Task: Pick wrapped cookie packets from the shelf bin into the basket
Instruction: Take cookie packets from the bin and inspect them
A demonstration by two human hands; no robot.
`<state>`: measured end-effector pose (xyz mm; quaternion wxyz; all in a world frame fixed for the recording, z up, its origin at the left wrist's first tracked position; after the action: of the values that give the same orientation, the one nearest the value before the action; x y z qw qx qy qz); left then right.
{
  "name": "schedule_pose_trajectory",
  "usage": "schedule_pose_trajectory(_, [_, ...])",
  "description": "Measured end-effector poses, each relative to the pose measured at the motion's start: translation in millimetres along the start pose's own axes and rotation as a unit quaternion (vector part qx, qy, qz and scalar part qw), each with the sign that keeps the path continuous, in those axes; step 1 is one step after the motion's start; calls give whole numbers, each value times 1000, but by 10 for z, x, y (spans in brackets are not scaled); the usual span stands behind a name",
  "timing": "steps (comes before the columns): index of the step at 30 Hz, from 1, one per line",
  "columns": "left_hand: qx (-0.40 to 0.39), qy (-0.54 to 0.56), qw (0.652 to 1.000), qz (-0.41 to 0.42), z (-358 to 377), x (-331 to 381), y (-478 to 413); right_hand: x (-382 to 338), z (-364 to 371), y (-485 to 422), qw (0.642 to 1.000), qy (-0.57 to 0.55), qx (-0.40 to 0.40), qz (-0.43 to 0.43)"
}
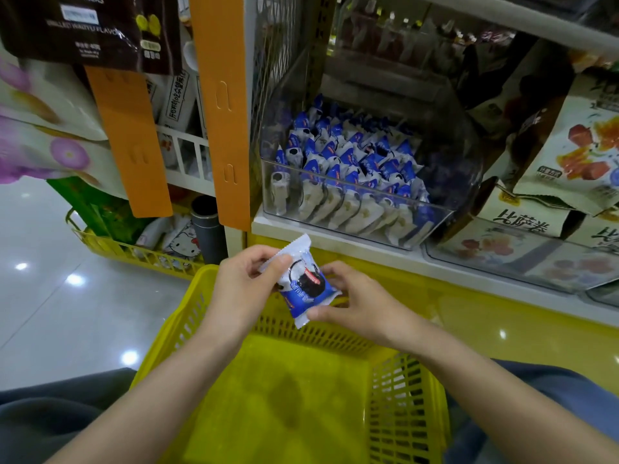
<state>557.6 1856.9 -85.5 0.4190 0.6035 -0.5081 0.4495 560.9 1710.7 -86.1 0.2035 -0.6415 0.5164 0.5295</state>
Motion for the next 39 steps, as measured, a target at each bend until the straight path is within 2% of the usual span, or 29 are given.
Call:
schedule_pose_trajectory(4, [-44,-96,992,66,89,102,42,-171,-65,41,994,-21,62,-87])
schedule_pose_trajectory(10, [-55,4,998,23,125,82,43,-206,-201,60,983,-62,136,-106])
schedule_pose_trajectory(17, [-82,-38,994,60,162,110,56,-281,-175,97,982,-5,137,-131])
schedule_pose_trajectory(21, [-92,-42,993,64,195,94,57,-352,-195,145,970,101,155,-157])
schedule_pose_trajectory(26, [-74,-32,995,62,182,104,25,-503,-259,255,927,225,216,-207])
schedule_pose_trajectory(29, [-12,-48,998,44,73,52,-6,-580,-404,331,914,178,269,-245])
schedule_pose_trajectory(31, [-34,-46,998,-2,74,-9,-15,-603,-484,356,911,126,286,-270])
schedule_pose_trajectory(33, [-122,30,987,-101,185,-105,18,-619,-449,364,909,113,264,-302])
schedule_pose_trajectory(35, [-187,106,964,-160,269,-129,80,-610,-308,364,907,142,218,-330])
schedule_pose_trajectory(37, [-179,159,959,-153,260,-87,89,-602,-158,366,896,192,186,-356])
schedule_pose_trajectory(39, [-136,167,970,-117,193,-19,63,-595,-41,363,878,239,163,-380])
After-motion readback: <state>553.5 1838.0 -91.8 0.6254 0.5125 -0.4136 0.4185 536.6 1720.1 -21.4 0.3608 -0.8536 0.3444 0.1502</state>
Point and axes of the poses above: each hand's wrist, its own y-axis away from the middle knuckle, its own z-axis out of the palm, x = y × z, the point moved 7 cm from there along -y, towards the middle knuckle, and after that the axes turned 14 degrees about -y, right-handed, at the moved point
